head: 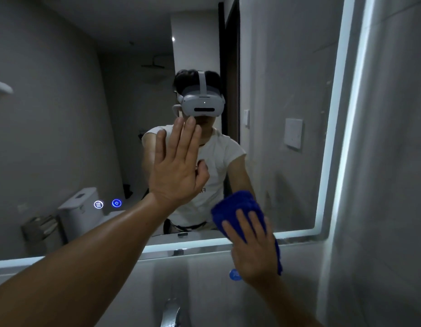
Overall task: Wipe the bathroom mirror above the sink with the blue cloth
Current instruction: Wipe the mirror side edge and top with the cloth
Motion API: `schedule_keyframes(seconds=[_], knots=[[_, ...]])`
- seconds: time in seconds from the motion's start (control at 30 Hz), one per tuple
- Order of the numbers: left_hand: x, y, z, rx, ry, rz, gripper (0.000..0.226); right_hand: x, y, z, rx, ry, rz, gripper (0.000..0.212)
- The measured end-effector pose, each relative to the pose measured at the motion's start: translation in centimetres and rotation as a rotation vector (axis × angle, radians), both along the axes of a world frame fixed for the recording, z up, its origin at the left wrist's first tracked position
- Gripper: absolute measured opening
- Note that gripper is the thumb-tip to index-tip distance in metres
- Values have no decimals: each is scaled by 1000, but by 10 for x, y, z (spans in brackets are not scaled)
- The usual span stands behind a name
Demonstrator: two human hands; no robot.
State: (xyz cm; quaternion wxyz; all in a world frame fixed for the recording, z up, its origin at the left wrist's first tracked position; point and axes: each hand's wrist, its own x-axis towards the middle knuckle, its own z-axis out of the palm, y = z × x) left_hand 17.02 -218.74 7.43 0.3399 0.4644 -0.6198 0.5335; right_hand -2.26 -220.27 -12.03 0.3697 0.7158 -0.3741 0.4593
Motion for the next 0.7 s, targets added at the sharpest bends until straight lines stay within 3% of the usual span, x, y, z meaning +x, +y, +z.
schedule_keyframes(seconds=[0.1, 0.17, 0.23, 0.33, 0.47, 0.53, 0.6, 0.7], knots=[[-1, 0, 1, -4, 7, 5, 69, -35, -6, 53, 90, -258, -46, 63], [-1, -1, 1, 3, 5, 11, 70, -46, -11, 113, 107, -503, -22, 64], [-1, -1, 1, 12, 5, 17, 70, -44, -14, 162, 78, -615, 6, 66], [0, -1, 1, 26, 7, 29, 71, -27, -13, 166, 48, -562, -17, 65], [1, -2, 0, 32, 7, 28, 72, -25, -9, 67, 92, -216, -69, 53], [0, -2, 0, 24, -1, 14, 72, -41, -11, 27, 97, -156, -82, 53], [-1, -2, 0, 18, -4, 9, 72, -59, -14, 21, 90, -204, -70, 55], [-1, -1, -1, 19, 7, -2, 73, -74, -19, 76, 118, -508, -64, 64]])
